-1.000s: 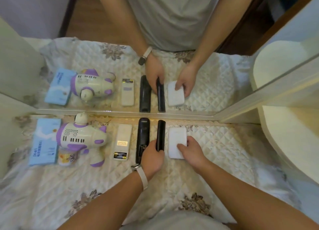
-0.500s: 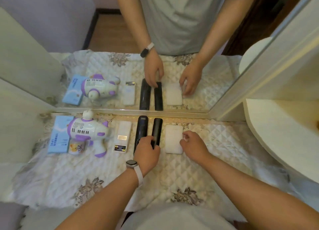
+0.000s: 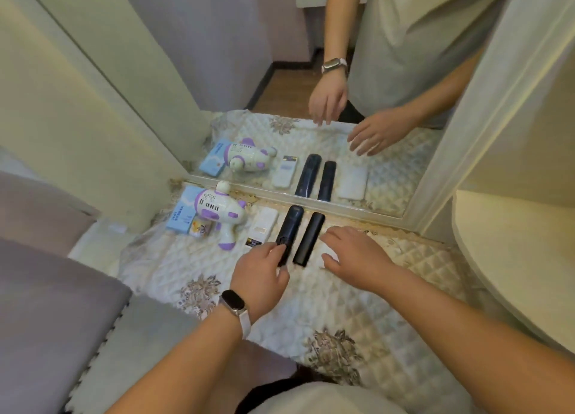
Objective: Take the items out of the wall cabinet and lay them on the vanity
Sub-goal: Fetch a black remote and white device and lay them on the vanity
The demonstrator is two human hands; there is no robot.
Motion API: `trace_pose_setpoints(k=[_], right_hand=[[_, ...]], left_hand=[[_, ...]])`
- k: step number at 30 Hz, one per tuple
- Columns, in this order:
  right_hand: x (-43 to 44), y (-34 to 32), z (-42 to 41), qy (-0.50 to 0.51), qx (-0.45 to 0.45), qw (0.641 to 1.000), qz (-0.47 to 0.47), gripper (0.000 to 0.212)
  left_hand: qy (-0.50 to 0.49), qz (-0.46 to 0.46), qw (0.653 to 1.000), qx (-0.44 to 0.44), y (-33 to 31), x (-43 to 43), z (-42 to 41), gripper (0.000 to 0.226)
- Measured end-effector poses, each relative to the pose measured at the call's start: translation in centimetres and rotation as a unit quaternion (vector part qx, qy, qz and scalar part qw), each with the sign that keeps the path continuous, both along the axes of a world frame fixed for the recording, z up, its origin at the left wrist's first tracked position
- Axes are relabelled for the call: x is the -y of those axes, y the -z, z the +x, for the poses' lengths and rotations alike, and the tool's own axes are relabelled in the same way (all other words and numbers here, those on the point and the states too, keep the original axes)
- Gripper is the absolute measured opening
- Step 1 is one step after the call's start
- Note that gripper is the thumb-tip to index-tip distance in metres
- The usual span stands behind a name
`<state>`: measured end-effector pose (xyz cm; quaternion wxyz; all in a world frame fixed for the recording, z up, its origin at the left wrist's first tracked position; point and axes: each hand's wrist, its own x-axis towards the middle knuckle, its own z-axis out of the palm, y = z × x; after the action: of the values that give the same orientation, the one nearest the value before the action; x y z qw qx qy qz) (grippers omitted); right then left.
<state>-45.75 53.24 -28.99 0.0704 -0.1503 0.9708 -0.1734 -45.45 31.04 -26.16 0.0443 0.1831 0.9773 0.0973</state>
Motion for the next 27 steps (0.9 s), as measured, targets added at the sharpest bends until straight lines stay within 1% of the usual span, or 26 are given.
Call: trace_pose_setpoints(k=[4, 8, 12, 16, 20, 27], right_hand=[[2.1, -1.7, 0.4, -0.102, -0.058, 0.993, 0.001, 0.044], [5.4, -3.4, 0.9, -0.18, -0.091, 0.979, -0.014, 0.041], [9.2, -5.8, 1.9, -0.255, -0.113, 0.96, -0.013, 0.047], [13.2, -8.3, 3.5, -0.3, -0.14, 0.943, -0.015, 0.047], [17.8, -9.8, 6.2, -0.339, -0.17, 0.925, -0.036, 0.042], [29.0, -11.8, 14.1, -0.401, -0.174, 0.899, -0.023, 0.045]], left_hand=[[-0.048, -0.02, 0.998, -0.042, -1.9, 2.2, 3.4, 0.041], [-0.097, -0.026, 0.992, -0.074, -4.2, 4.6, 7.0, 0.043], [-0.14, -0.027, 0.986, -0.092, -5.7, 8.2, 10.5, 0.044], [-0.177, -0.031, 0.975, -0.131, -6.8, 11.9, 14.2, 0.038], [-0.205, -0.049, 0.965, -0.158, -7.8, 15.7, 18.1, 0.04], [-0.261, -0.064, 0.944, -0.191, -8.1, 24.7, 28.3, 0.04]])
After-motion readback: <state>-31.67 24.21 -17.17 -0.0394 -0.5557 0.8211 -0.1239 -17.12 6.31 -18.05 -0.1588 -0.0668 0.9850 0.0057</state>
